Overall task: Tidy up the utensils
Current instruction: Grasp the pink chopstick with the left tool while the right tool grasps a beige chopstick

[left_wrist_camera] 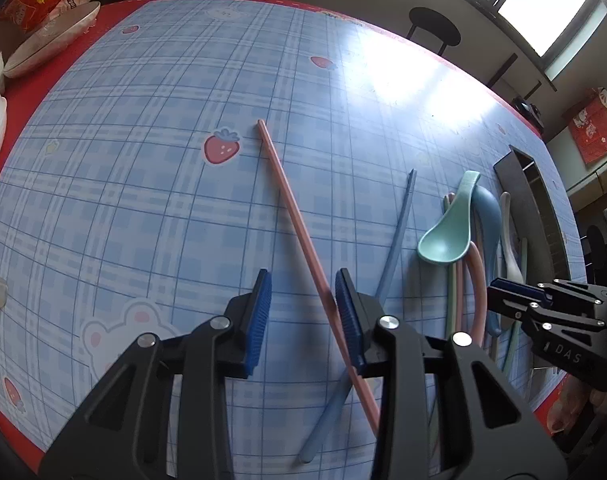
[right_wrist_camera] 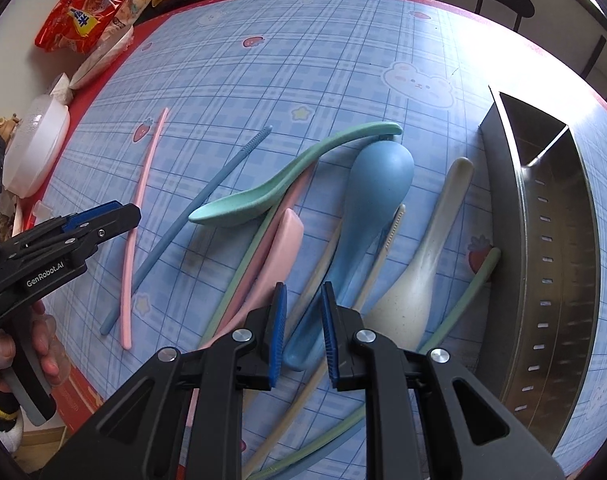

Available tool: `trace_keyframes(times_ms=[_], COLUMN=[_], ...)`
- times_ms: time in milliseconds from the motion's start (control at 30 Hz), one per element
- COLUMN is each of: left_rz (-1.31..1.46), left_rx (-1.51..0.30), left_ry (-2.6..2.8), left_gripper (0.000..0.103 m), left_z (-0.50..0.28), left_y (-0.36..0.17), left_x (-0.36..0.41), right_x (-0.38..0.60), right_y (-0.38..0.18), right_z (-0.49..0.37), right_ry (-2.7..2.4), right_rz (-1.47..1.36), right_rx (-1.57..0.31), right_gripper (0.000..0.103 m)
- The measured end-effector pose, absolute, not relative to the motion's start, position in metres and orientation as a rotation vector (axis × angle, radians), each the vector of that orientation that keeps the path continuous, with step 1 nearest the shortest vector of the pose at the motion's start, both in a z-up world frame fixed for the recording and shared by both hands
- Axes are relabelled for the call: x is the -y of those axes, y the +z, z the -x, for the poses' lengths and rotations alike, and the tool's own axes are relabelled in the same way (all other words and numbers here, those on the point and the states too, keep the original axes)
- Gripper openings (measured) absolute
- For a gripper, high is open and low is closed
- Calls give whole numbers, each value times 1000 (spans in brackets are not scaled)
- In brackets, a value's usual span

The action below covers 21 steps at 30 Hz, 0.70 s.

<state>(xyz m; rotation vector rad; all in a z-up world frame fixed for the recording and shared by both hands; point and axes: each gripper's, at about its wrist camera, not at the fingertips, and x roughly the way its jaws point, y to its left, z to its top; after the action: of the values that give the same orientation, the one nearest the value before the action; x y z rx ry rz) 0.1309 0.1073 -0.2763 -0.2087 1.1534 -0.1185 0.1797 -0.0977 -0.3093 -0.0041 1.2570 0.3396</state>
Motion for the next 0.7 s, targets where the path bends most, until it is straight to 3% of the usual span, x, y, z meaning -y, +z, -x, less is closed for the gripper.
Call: trace_keyframes(times_ms=[200,367,700], left_rz=[203,228,281], left_rx=[-1139,-1165,-1168], left_ry=[-135,-125,-144], left_gripper=[31,14,12], left_z=[-119,-120,-110], left_y=[-279,-281,-284], left_x=[-113,-119,-134], right_x=[104,100,102], right_y=[-310,-304,-309], right_z=[-172,-174,-176], right_ry=[356,364,363], right_rz=[-33,-29,-48], right_rx=[-1258,-1234,-1260], right_gripper=[18,18,13])
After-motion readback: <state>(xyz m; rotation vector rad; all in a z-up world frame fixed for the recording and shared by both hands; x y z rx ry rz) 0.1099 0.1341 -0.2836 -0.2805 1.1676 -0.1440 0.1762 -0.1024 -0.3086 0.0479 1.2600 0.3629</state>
